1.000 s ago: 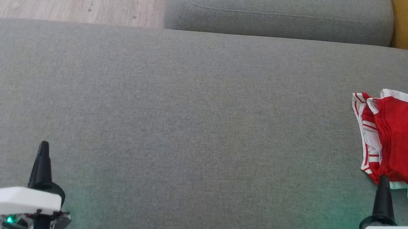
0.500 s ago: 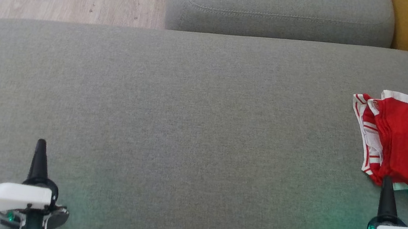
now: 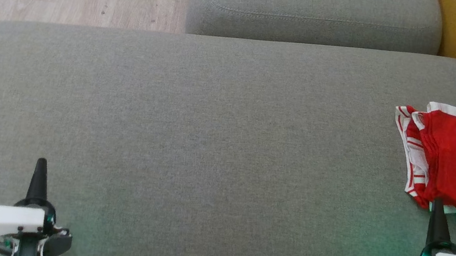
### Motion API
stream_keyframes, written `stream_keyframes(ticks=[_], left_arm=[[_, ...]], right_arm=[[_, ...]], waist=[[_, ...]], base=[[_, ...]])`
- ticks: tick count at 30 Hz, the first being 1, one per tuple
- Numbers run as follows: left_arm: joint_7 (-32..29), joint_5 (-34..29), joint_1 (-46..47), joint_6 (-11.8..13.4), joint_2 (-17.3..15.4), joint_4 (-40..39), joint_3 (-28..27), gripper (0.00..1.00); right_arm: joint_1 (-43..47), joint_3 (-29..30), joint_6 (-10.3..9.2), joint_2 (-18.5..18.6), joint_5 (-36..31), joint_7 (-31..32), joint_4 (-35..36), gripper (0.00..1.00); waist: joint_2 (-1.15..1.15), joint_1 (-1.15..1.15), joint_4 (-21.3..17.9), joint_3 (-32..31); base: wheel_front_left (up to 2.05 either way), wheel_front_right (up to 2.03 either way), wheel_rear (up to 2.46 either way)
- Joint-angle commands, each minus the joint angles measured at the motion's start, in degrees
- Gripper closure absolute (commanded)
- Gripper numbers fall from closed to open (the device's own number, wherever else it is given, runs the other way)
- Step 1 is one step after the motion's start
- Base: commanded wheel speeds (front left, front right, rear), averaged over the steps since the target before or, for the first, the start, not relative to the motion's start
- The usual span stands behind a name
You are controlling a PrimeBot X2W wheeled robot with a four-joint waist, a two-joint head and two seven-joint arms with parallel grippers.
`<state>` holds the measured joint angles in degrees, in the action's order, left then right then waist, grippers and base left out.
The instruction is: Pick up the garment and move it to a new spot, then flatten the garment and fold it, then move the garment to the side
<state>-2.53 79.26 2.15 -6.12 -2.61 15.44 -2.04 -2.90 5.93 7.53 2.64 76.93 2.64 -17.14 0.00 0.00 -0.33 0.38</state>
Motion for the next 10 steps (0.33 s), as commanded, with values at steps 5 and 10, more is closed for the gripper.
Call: stream_keyframes(ticks=[5, 10], left_arm=[[-1.3, 4.2, 3.5, -0.8, -0.3, -1.6, -2.7, 1.00], [-2.0, 6.5, 3.7, -1.0, -0.3, -1.5, -3.2, 1.00]], right_arm=[[-3.1, -0.4, -0.04, 0.3, 5.0, 1.3, 2.6, 1.00], [-3.2, -0.1, -0.04, 0.3, 7.7, 2.0, 2.7, 1.00]], waist=[[0.00, 0.00, 0.1, -0.1], [0.00, 0.00, 0.2, -0.1]], base=[[0.00, 0.00, 0.00], [0.00, 0.00, 0.00]])
